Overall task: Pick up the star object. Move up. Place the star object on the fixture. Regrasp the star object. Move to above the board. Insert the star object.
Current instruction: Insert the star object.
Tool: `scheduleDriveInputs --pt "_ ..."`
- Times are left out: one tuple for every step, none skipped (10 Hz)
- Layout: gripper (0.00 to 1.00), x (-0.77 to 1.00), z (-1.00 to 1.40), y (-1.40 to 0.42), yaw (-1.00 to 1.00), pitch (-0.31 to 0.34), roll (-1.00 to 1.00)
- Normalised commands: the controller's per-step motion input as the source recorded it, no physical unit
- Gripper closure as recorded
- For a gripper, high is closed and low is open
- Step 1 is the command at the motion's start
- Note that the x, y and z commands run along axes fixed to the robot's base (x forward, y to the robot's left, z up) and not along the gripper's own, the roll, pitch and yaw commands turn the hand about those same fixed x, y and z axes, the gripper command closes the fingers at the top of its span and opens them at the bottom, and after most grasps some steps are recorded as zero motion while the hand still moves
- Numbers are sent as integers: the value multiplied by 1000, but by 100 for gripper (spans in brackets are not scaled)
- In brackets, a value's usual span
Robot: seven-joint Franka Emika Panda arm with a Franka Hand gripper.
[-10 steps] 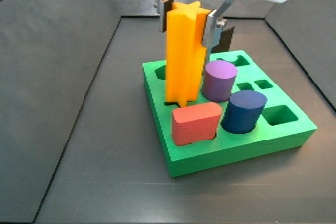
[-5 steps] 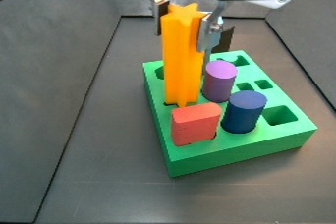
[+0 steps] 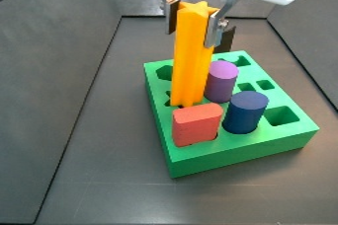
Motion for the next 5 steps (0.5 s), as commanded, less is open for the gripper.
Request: scheduleDriveInputs --pt "100 -349 -291 237 0 0 0" --pt "100 -403 -317 226 0 0 0" --pt "100 -291 -354 97 -23 0 0" --pt "100 -37 -363 0 -74 0 -19" --pt "100 0 -343 0 -97 0 -33"
